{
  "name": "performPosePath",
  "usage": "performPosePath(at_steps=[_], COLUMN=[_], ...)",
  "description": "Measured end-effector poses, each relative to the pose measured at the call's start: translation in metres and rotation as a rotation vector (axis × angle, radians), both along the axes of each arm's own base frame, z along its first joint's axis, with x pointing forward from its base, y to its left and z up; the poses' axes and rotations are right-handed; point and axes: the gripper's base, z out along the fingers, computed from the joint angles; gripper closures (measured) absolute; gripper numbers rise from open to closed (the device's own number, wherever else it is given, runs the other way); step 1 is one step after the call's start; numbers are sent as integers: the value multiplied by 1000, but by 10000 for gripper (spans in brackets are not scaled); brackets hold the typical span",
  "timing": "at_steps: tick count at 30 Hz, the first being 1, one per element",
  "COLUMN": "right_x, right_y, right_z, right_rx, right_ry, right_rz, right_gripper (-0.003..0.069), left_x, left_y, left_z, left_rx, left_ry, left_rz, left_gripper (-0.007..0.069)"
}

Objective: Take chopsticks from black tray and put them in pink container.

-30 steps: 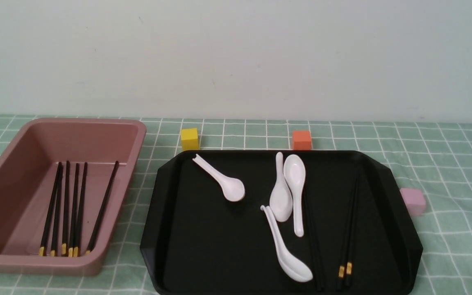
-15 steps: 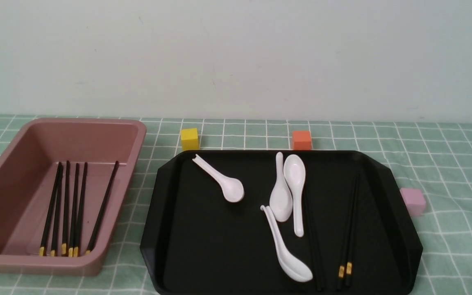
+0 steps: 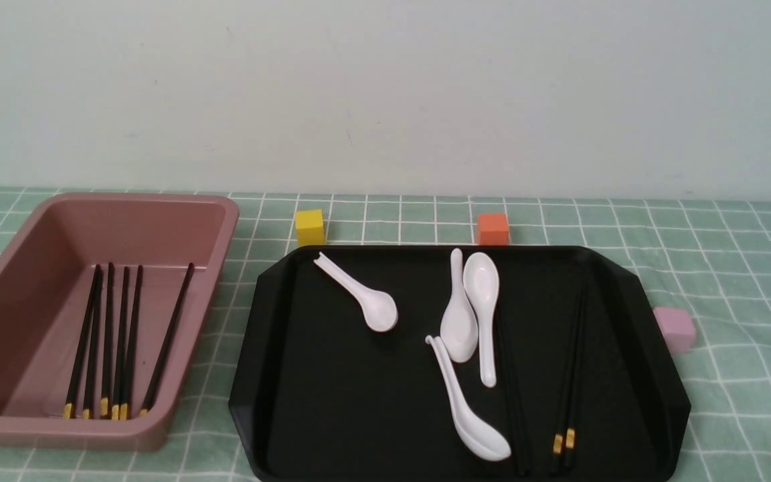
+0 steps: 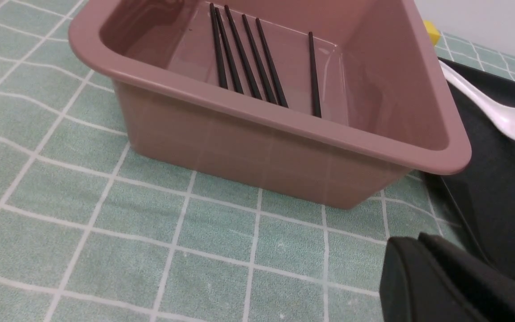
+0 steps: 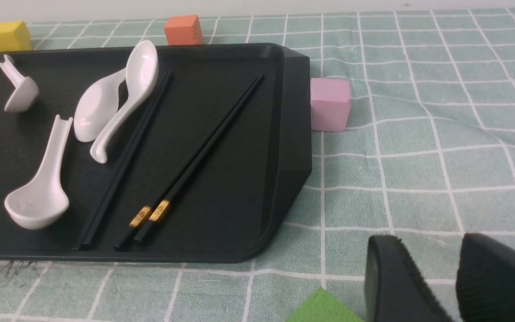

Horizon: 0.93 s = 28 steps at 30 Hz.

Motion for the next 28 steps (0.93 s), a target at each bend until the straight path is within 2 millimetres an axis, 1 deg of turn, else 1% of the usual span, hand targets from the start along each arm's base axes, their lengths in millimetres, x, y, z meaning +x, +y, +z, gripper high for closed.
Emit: performPosePath(at_steps=[28], right_x=[0], right_y=[0], right_z=[0], right_rx=[0], right_ry=[0], right_rz=[0], right_gripper=[419], left_x=[0], left_y=[0], left_z=[0], left_rx=[0], left_ry=[0], left_rz=[0], left_gripper=[578])
